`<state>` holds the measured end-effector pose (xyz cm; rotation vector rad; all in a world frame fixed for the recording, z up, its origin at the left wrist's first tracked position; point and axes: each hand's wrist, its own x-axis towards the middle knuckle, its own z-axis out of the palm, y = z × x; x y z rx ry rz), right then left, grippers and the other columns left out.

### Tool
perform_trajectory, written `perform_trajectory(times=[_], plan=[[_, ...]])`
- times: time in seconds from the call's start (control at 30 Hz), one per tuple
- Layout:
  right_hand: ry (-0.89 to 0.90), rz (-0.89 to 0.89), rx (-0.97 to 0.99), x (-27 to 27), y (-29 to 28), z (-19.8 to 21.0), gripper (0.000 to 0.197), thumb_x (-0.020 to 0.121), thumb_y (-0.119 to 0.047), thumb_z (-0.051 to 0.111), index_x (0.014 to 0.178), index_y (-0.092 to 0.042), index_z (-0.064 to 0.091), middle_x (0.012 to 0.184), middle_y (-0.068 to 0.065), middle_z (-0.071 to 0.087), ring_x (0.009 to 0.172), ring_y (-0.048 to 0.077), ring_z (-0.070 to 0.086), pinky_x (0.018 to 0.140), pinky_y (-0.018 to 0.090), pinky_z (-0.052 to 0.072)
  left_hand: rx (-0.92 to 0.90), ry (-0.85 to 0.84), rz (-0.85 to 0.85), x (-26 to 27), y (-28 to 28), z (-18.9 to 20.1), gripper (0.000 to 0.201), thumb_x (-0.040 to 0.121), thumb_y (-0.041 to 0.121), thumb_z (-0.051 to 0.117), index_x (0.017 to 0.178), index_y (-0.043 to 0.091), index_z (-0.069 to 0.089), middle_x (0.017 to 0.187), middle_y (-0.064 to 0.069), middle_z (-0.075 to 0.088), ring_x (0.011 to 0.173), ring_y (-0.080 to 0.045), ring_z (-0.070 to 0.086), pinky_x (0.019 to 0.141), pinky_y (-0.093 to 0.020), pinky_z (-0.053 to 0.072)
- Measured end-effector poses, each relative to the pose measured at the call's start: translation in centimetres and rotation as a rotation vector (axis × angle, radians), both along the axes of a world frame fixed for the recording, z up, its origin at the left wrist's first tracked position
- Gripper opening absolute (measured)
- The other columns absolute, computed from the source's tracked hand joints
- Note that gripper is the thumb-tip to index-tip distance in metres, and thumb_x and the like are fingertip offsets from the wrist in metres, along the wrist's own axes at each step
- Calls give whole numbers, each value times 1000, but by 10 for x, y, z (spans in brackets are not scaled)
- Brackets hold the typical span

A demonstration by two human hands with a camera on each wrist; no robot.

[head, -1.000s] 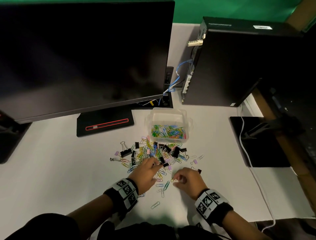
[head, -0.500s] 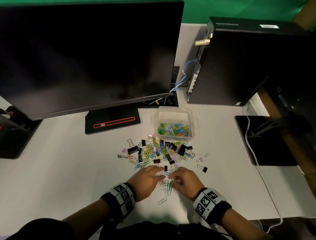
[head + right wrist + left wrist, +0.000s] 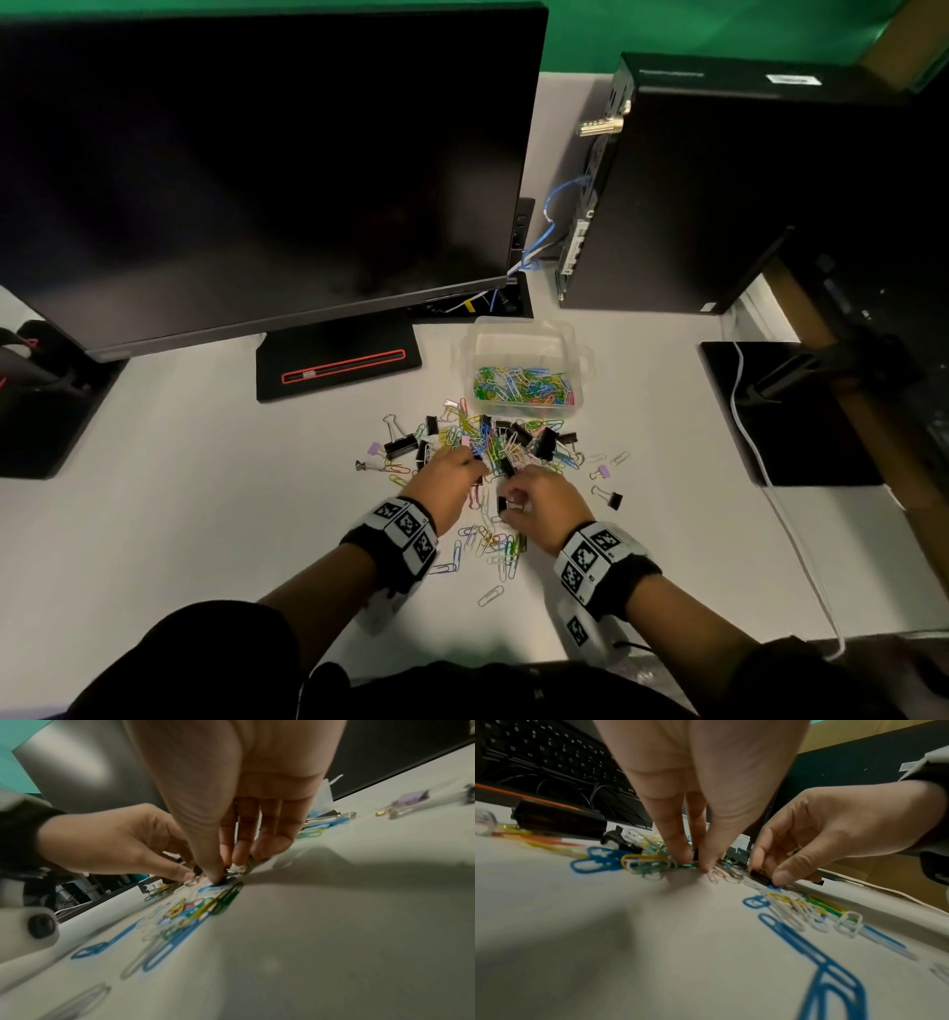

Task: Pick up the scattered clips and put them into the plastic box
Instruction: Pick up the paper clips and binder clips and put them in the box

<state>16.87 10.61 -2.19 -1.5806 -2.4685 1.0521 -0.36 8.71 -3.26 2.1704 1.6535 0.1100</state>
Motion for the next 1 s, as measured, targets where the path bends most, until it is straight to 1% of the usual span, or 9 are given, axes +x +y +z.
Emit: perform_trajectory(times=[0.2,0.3,0.4,0.43,0.5,0.63,0.77,0.87,1.0], plan=[[28,-44,16,19,-4,-2,16,72,-22,71,83,-12,66,95,-2,53,84,12,52,73,25,44,-19,-123,78,-11,4,7,36,89,-2,44,122,10,54,117,-10,57,109,-26,55,94,-33,44],[38,-2,-30,26,-6,-2,25,73,-22,71,98,-21,65,94,-4,55,86,13,55,74,22,43,-23,-268,162,-20,-1,16,34,91,3,47,122,14,56,118,-5,61,105,-21,59,96,-33,47],[68,17,-32,29,-8,-3,33,79,-19,66,111,-29,63,91,-5,53,83,9,52,72,9,38,-63,-340,240,-32,-7,26,34,90,3,48,121,17,54,107,-8,67,91,-21,64,89,-39,52],[55,33,-25,29,-9,-2,32,81,-19,65,111,-29,63,91,-6,51,82,9,50,70,8,35,-74,-333,268,-36,-8,27,34,90,5,49,121,18,52,105,-8,68,87,-20,64,88,-39,52],[11,49,-10,29,-8,-1,28,82,-19,63,109,-26,65,90,-6,48,82,10,49,70,14,37,-70,-296,313,-48,-14,29,30,91,11,50,119,20,50,105,-5,67,83,-17,61,89,-34,49],[-16,-16,7,36,-6,0,18,78,-17,63,96,-18,63,90,-6,50,83,15,53,72,22,40,-60,-212,372,-73,-24,32,22,91,17,53,113,16,52,100,1,62,87,-15,56,77,-22,41],[-84,-98,47,56,-2,-1,7,79,-13,59,85,-16,62,86,-4,48,78,17,51,69,22,38,-30,-129,452,-99,-23,30,18,89,28,56,102,15,58,99,0,61,86,-13,51,75,-22,39],[-113,-142,66,63,4,1,11,77,-10,58,87,-14,63,85,-3,45,75,17,46,67,22,34,-43,-15,528,-111,-20,23,26,89,39,54,96,15,61,101,-3,58,91,-15,46,83,-27,41],[-36,-102,98,51,4,6,16,75,-4,54,85,-12,64,86,1,52,82,22,53,69,26,41,-113,77,587,-112,-19,16,34,86,47,54,99,17,60,108,-6,57,96,-20,49,84,-32,45]])
